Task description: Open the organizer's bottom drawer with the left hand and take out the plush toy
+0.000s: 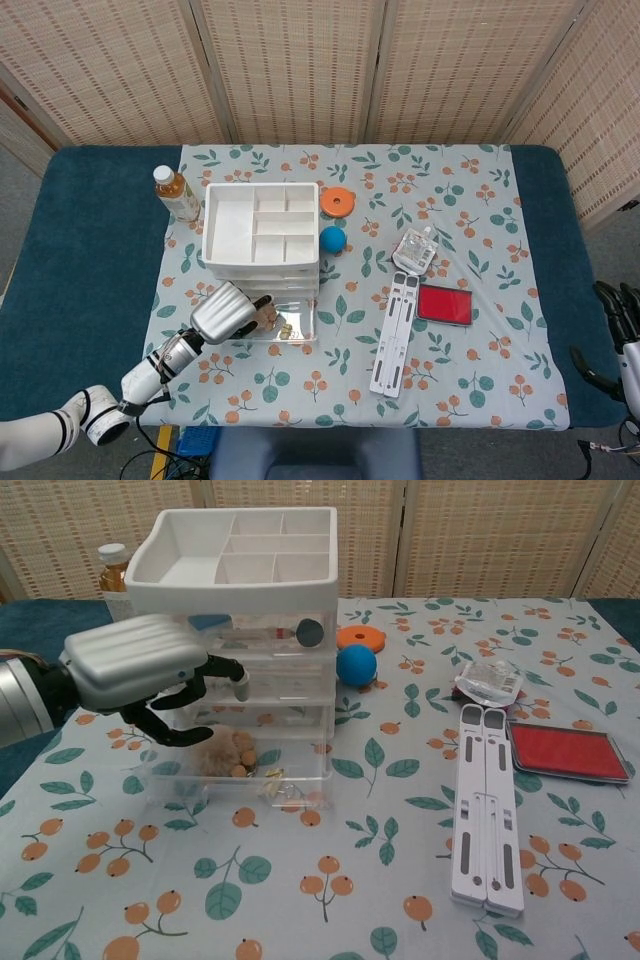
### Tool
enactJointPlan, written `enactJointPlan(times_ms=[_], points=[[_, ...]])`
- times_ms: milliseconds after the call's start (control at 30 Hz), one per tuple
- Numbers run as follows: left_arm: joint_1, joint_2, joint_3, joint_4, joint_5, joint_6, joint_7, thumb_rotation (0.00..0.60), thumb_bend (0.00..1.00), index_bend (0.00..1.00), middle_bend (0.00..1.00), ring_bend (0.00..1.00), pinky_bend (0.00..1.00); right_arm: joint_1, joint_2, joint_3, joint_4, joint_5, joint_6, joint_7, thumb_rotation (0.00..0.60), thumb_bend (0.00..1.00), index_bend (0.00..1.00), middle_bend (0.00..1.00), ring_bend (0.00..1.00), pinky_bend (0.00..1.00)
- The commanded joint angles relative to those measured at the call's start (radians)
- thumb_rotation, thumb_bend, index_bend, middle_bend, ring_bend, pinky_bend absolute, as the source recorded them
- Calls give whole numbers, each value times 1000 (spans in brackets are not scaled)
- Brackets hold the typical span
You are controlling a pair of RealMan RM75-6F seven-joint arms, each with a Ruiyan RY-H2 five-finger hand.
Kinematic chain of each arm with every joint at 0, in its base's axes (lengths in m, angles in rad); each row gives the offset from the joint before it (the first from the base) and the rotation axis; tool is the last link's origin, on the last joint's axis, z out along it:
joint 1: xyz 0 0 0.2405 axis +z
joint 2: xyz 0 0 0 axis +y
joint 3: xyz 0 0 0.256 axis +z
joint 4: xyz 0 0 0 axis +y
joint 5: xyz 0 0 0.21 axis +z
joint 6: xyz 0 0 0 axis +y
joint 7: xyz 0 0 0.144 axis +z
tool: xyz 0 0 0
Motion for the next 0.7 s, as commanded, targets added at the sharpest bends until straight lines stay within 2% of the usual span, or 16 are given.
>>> enactJointPlan(times_ms=[33, 333, 700], points=[[-26, -27, 11, 50, 27, -4, 22, 600, 325, 328, 884, 1000, 1000, 1, -2, -1, 1, 1, -3, 0, 600, 340, 0, 86, 4, 41], [-48, -47, 35, 74, 27, -43, 97, 600, 258, 277, 884, 1000, 1000, -3, -8, -4, 5, 5, -4, 5, 600, 341, 0, 86, 5, 41], [-66, -45, 22, 46, -54, -126, 203, 600, 241, 257, 888, 1000, 1000, -8, -9, -5, 10, 14, -4, 11, 600, 341, 0, 86, 11, 42]])
